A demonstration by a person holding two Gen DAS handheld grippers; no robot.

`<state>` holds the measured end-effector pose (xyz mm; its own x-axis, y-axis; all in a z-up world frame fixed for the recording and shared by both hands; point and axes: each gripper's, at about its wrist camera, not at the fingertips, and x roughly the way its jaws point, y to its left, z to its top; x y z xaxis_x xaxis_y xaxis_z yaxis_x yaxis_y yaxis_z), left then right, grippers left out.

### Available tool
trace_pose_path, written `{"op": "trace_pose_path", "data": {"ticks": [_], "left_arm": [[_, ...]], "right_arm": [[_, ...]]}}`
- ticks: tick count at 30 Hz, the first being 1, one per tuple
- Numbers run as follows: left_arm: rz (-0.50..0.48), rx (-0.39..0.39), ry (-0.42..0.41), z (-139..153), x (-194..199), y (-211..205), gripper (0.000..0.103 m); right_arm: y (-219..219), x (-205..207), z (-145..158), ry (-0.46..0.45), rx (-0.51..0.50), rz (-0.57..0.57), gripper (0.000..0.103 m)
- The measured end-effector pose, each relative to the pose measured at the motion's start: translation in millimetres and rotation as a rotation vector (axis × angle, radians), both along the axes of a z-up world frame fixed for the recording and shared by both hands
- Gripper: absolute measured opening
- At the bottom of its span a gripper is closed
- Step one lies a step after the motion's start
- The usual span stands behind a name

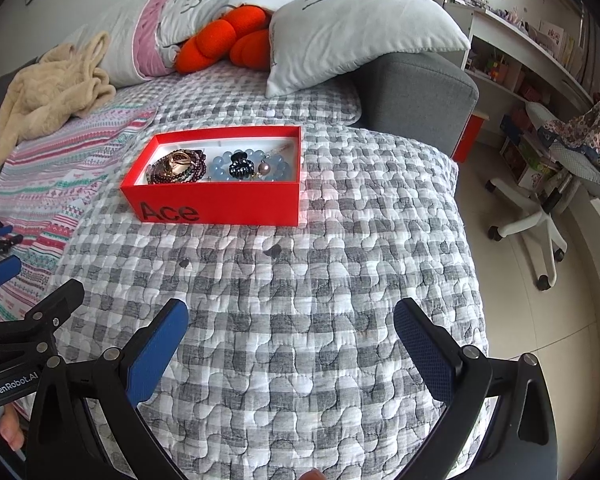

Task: Organize jewelry

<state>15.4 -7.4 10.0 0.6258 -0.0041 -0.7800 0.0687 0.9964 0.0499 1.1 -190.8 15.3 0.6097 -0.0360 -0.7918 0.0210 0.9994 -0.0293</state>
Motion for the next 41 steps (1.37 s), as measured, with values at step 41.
{"op": "trace_pose_path", "data": {"ticks": [41], "left_arm": [[-0.007,0.036,0.032,-27,11,2,0.103]], "right_arm": [[-9,11,-23,0.053,0.010,-0.034,0.103]]}}
